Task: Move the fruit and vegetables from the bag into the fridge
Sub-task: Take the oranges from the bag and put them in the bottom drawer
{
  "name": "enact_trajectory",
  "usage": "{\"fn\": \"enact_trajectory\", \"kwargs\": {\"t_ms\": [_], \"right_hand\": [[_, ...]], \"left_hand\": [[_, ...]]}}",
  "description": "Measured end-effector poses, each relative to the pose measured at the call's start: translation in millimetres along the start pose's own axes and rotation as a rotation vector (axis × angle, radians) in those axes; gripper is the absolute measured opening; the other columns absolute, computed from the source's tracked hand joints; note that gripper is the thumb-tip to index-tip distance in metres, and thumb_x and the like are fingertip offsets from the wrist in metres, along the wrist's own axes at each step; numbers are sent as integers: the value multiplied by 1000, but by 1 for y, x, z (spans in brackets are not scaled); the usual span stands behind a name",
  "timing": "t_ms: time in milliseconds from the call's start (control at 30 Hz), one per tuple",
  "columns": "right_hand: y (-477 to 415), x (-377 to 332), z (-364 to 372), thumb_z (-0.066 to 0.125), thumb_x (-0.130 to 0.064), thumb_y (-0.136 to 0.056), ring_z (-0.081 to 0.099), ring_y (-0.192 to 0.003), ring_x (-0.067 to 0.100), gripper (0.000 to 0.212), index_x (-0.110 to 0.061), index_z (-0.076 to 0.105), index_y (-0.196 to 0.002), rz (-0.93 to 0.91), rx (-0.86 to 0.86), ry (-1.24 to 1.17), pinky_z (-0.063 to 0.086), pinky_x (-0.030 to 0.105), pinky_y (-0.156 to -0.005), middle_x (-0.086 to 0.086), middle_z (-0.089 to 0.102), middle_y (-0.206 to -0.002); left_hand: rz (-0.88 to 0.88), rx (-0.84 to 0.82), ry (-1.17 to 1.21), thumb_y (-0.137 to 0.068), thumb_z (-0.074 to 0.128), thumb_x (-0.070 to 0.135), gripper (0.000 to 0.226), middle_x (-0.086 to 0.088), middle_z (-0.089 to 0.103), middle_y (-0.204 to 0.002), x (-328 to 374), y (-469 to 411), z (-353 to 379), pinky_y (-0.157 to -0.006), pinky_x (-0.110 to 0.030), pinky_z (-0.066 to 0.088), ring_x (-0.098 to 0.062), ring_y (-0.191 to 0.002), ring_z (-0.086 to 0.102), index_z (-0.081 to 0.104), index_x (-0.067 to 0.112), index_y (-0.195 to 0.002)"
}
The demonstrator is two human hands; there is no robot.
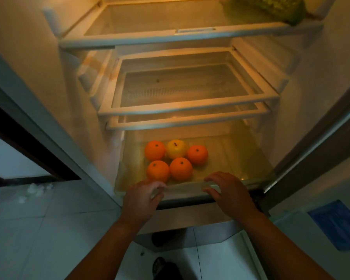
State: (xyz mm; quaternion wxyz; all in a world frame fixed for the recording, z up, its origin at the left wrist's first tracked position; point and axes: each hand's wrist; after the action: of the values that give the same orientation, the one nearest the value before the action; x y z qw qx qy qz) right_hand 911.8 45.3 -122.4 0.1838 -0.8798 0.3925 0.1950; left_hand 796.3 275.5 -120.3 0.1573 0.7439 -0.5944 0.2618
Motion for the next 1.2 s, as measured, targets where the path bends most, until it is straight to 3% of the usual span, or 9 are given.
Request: {"fn": "enact_trajectory", "kwargs": {"t_ms": [133,367,733,833,900,1000,1067,1200], "right_hand": [[-18,5,4,53,-45,-81,63,-84,19,34,-18,67,-95,-23,41,8,51,32,-71,-1,68,-93],[-46,15,8,51,-48,-76,64,-73,18,33,-22,68,-87,-1,95,57,48,26,-64,-4,69,-84],[-61,13,15,56,-43,-76,67,-74,16,27,-22,72,-84,-9,205,22,51,26,-72,-4,72,-84],[-52,17,22,54,-43,-77,64,-87,15,30,-23,70,-94,-56,236,66,47,29,-83,-2,71,-94],[-42,21,29,52,-44,-80,56,-101,15,35,-24,63,-107,-75,252,75,38,36,-94,1,67,-106],[-30,24,29,50,-41,-84,46,-114,17,40,-25,53,-120,-65,300,46,40,40,-98,6,60,-120],[-23,25,26,47,-40,-86,42,-120,20,42,-25,49,-125,-45,302,52,44,44,-99,8,55,-127],[-13,29,28,29,-50,-94,28,-134,25,51,-24,36,-139,-78,227,145,28,44,-108,10,42,-143]], "left_hand": [[21,4,-21,-77,57,34,23,9,71,-96,-7,-20,-2,-73,-24,47,-10,-89,64,70,26,-95],[51,8,-23,-77,42,52,35,11,71,-97,-19,-49,0,-76,-38,52,-13,-90,65,65,33,-96],[136,69,-165,-80,40,49,30,9,70,-96,-23,-64,2,-71,-40,52,-18,-87,67,59,35,-100],[199,81,-260,-78,44,49,29,9,68,-94,-20,-56,0,-65,-35,52,-17,-81,66,52,36,-103],[238,79,-301,-77,45,49,36,8,66,-96,-20,-47,-1,-71,-32,50,-15,-84,62,46,36,-111],[247,89,-306,-77,45,43,51,1,65,-107,-25,-36,0,-86,-34,49,-13,-98,48,40,29,-126],[245,73,-305,-76,45,37,59,-3,60,-120,-29,-27,2,-96,-34,40,-15,-111,44,34,29,-133],[244,17,-323,-71,45,33,75,-6,50,-137,-29,-17,7,-103,-35,26,-22,-127,35,23,29,-143]]}}
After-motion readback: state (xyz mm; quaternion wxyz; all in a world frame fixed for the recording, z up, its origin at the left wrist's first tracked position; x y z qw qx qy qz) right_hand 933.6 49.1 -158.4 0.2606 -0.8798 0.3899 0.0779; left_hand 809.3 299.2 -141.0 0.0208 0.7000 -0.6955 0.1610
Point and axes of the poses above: each hand's wrist, its own y-axis away from the middle knuckle, its own z-axis out of the palm, x = y × z
